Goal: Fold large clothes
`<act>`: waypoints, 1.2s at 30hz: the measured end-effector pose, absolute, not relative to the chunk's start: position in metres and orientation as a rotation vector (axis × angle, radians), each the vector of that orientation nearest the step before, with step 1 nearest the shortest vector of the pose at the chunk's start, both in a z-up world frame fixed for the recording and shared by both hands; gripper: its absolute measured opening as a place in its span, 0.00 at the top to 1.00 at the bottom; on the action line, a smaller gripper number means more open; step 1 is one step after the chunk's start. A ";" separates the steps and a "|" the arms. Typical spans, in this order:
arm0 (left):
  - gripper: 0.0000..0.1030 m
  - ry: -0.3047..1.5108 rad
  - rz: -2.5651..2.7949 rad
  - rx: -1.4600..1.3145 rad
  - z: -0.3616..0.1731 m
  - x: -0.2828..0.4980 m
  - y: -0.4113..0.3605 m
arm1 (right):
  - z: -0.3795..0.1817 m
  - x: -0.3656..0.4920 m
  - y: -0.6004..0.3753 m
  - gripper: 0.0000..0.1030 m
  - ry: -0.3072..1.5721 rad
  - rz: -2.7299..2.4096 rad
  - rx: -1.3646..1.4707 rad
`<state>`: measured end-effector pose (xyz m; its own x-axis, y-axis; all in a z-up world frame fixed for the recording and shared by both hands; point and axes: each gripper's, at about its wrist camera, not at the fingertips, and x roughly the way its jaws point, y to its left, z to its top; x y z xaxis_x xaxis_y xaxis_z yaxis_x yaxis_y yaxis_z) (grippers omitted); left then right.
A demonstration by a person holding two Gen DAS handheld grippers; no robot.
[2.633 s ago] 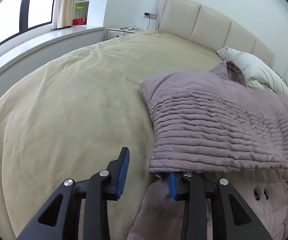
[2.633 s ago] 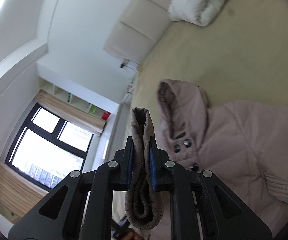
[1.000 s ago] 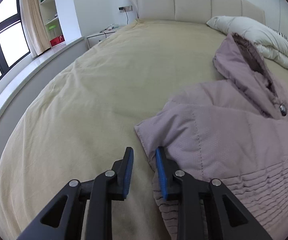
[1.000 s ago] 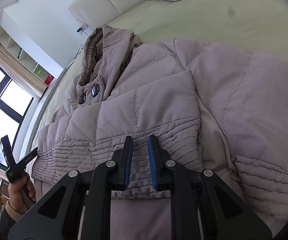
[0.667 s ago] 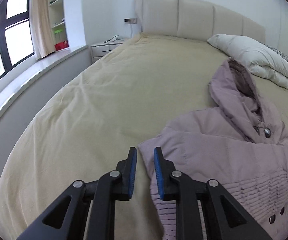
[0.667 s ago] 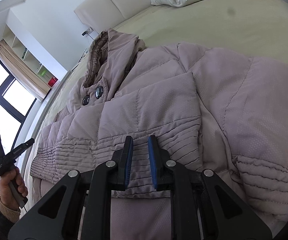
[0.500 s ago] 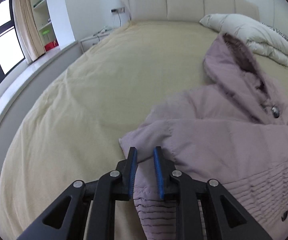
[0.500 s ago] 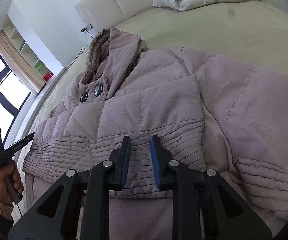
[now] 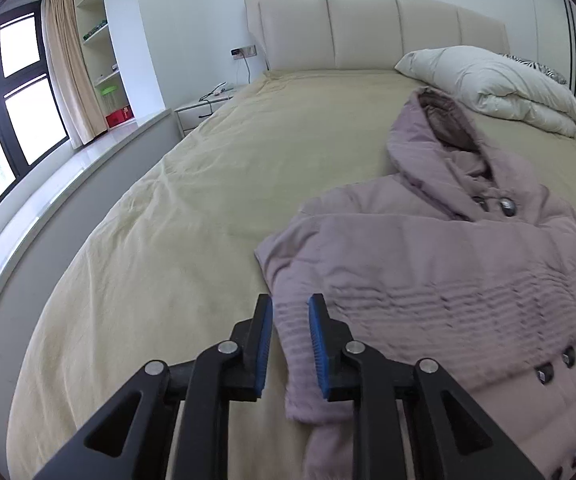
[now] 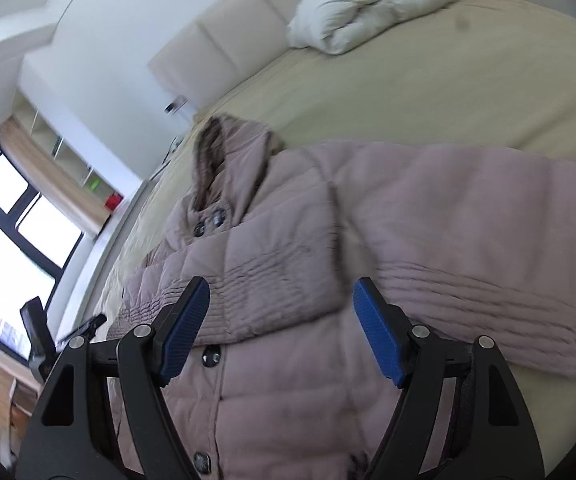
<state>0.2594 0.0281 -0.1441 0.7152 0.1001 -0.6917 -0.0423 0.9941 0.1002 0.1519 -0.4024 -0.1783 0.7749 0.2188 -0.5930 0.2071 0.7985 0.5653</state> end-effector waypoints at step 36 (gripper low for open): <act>0.41 0.960 -0.374 -0.238 -0.147 0.116 -0.058 | -0.148 -0.079 -0.614 0.88 0.286 -0.566 0.937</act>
<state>0.1157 -0.0582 -0.1474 0.5172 -0.4118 -0.7502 0.2042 0.9107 -0.3591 -0.0787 -0.6138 -0.1476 0.8197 -0.3321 -0.4666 0.5727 0.4623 0.6770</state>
